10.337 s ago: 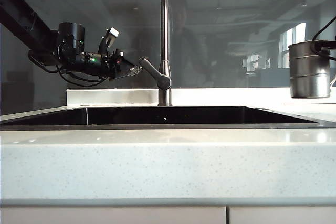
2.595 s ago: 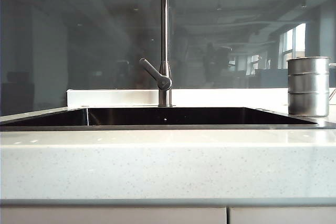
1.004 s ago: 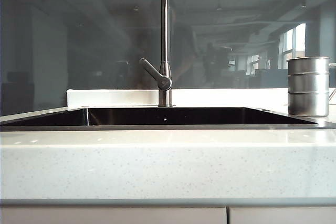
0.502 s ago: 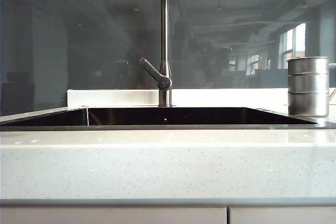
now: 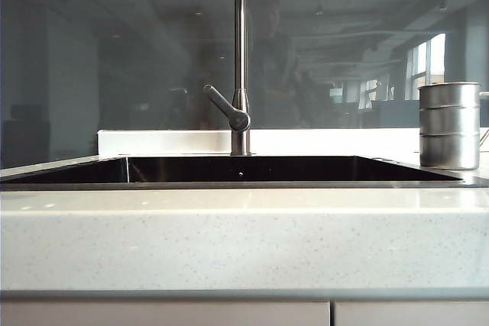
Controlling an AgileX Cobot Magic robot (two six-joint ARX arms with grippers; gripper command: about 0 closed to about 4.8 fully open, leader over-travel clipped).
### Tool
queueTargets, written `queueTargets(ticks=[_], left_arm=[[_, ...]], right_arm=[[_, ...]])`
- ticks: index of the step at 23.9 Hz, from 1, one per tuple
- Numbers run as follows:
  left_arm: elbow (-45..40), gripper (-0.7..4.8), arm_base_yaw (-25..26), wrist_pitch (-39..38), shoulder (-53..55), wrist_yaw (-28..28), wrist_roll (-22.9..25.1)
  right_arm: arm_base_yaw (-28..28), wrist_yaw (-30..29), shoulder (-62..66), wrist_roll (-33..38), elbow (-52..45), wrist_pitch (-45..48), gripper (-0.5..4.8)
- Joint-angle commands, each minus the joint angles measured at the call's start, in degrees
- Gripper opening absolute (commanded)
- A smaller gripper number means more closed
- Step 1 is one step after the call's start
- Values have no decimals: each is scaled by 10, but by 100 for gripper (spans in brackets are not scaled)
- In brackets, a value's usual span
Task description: Pick up the mug next to the sink, go to the faucet to get some water, pour the water into the sink, and finally put the mug back to its place.
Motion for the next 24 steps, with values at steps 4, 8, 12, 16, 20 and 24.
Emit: queueTargets(ticks=[4,8,12,16,20,24], left_arm=[[2,-5,1,3,0,3,2],[2,-5,1,3,0,3,2],[2,-5,1,3,0,3,2],[2,-5,1,3,0,3,2],[2,-5,1,3,0,3,2],[2,-5,1,3,0,3,2]], right_arm=[[-14,3,-60,-5,-49,40,-5],[-14,-2,-60,-5,-86,104,-5],[-14,1,-60,-5,-96,121,-5],[-27,-22,-60,-5,-96,123,-5],[-30,-21,-60,-5,-96,123,-5],[-32,-21,-60,-5,-96,122,-5]])
